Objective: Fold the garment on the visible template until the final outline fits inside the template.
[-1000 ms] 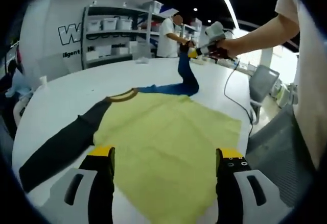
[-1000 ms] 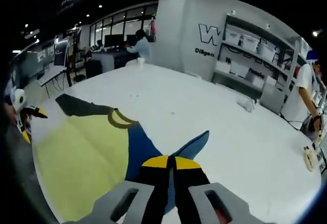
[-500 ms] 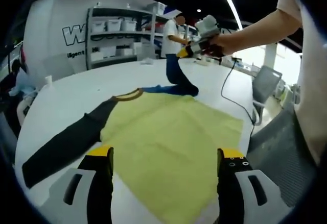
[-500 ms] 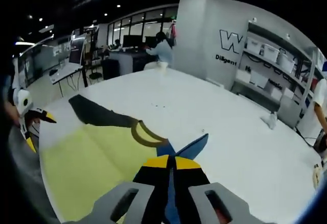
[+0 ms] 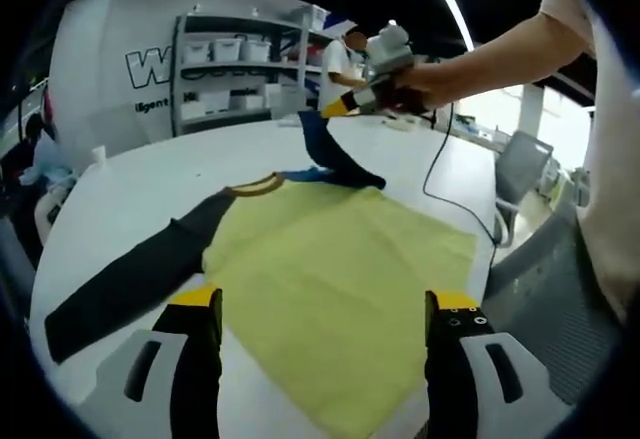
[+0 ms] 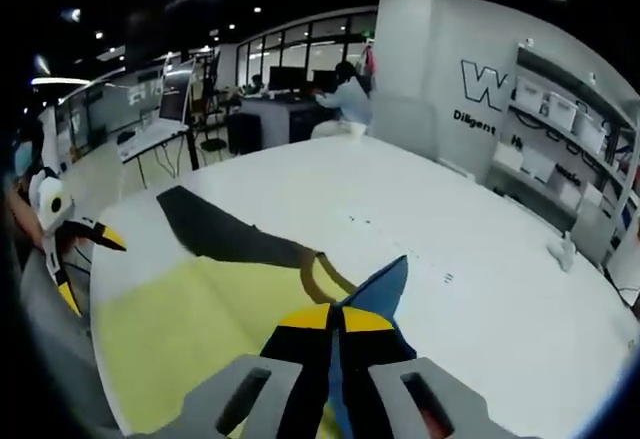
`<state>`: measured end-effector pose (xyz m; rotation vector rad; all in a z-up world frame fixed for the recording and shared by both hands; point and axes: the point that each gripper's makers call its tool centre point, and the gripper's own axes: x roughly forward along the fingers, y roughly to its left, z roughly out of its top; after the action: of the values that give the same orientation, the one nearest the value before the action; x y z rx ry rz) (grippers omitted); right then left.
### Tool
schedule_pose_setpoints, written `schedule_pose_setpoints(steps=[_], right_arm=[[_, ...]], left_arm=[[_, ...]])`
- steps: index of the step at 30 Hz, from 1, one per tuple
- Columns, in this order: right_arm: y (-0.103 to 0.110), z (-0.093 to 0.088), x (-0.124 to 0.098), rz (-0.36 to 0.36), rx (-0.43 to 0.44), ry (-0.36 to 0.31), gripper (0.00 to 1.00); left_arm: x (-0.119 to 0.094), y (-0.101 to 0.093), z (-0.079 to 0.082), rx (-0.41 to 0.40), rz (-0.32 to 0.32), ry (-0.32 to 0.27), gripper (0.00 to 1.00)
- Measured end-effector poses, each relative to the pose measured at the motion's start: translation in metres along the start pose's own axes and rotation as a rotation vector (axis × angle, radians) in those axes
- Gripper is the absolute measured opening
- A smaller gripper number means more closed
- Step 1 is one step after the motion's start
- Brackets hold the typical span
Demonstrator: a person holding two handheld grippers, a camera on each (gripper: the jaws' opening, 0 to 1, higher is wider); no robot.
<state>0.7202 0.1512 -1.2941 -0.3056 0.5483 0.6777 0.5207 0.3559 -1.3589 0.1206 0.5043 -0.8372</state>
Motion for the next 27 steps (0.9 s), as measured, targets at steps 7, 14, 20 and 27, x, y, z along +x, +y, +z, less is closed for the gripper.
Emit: schedule_pose_setpoints(steps=[7,14,20,27], right_arm=[[0.017,0.015,0.015,0.035,-0.02,-0.011,0.0],[0.034,0.026,0.025,0.071,-0.034,-0.019,0.0],[0.047,0.035,0.034,0.107,-0.048,-0.023,0.0],[0.062,0.045,0.042,0.151,-0.068,-0.028,0.0]], left_arm=[[-0.001,0.002,-0.001,-0.006,0.002,-0.005,0.84],[-0.002,0.003,0.0,-0.008,0.003,-0.007,0.85],[-0.002,0.004,-0.001,-0.011,0.004,-0.008,0.85],[-0.002,0.005,0.0,-0.014,0.008,-0.016,0.84]])
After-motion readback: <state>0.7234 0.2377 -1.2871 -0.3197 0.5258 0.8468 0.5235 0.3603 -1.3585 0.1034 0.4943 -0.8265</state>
